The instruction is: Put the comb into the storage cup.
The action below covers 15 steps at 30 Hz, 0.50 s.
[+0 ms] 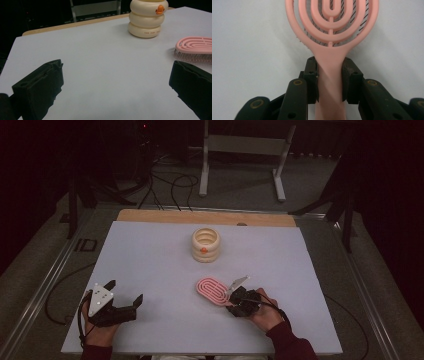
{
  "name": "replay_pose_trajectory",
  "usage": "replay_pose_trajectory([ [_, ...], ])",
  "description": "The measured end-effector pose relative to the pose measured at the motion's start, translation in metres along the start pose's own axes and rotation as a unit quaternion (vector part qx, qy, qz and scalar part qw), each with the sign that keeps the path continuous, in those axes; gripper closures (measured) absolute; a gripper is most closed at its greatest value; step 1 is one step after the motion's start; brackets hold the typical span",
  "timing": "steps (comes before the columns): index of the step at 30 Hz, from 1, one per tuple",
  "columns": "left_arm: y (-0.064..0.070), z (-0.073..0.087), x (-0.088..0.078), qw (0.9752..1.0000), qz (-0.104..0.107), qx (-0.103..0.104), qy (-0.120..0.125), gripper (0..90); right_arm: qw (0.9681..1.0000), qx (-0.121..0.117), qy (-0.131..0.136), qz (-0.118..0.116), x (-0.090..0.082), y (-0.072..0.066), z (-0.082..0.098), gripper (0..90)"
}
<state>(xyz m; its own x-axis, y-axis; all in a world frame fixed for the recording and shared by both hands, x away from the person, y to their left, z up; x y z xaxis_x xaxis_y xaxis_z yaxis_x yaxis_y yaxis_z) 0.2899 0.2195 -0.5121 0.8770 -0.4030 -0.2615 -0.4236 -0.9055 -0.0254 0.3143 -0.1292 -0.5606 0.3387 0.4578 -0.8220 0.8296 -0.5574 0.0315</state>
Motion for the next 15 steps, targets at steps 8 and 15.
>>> replay_pose_trajectory([
  [8,0.0004,0.0007,0.001,1.0,0.0,-0.001,-0.003,0.0,0.9998,0.012,0.016,0.003,-0.0032,0.0014,0.0015,69.9],
  [15,0.0002,0.0018,0.0014,1.0,-0.004,-0.004,-0.006,0.0,0.9992,0.011,0.034,0.014,-0.008,0.0031,-0.0015,69.8],
])
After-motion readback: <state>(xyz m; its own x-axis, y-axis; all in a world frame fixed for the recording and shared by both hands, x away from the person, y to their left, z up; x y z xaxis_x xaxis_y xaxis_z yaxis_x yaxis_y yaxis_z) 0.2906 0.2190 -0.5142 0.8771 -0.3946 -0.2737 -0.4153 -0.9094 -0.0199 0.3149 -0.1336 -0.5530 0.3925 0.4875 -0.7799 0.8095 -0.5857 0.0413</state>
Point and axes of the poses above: each handheld gripper's, and its own axes: x roughly forward along the jaws, z roughly out of its underside, y roughly to its right, the point moved 7 cm from there along x, roughly forward along the jaws, and after that the axes turned 8 degrees about y, right-handed, at the moved point
